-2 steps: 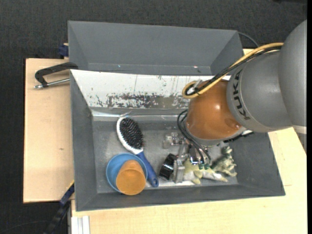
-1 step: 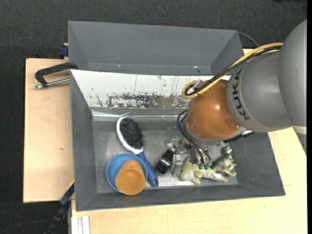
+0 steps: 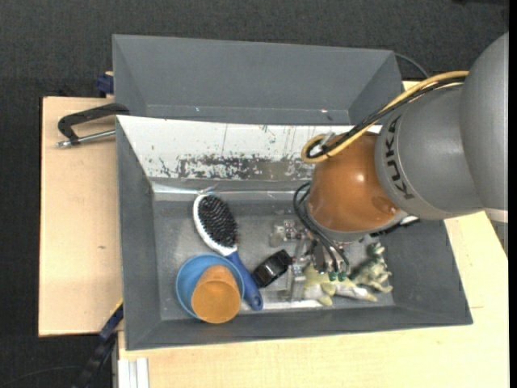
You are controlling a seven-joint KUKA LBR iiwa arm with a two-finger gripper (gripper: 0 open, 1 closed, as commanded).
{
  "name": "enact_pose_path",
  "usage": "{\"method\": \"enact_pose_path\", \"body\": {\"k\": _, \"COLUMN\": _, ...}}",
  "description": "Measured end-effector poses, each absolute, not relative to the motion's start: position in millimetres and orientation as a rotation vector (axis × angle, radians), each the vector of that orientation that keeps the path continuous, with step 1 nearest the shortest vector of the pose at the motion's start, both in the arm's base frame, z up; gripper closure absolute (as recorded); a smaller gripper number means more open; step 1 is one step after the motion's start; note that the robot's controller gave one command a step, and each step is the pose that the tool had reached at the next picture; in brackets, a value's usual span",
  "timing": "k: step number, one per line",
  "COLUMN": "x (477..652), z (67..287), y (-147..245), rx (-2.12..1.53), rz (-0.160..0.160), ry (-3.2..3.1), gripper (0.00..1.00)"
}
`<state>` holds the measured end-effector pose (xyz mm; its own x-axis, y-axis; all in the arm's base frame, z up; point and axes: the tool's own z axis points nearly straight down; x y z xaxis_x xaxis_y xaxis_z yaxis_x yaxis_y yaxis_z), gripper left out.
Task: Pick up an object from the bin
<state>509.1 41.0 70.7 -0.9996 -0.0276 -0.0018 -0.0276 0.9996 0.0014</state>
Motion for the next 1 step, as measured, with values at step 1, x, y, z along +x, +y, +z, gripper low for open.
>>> {"method": "enact_pose_path", "body": {"k": 1, "x": 509.0, "z": 70.6, "y": 40.9, "rx": -0.043, "rz": 0.002, "ry": 3.14, "gripper": 1.0}}
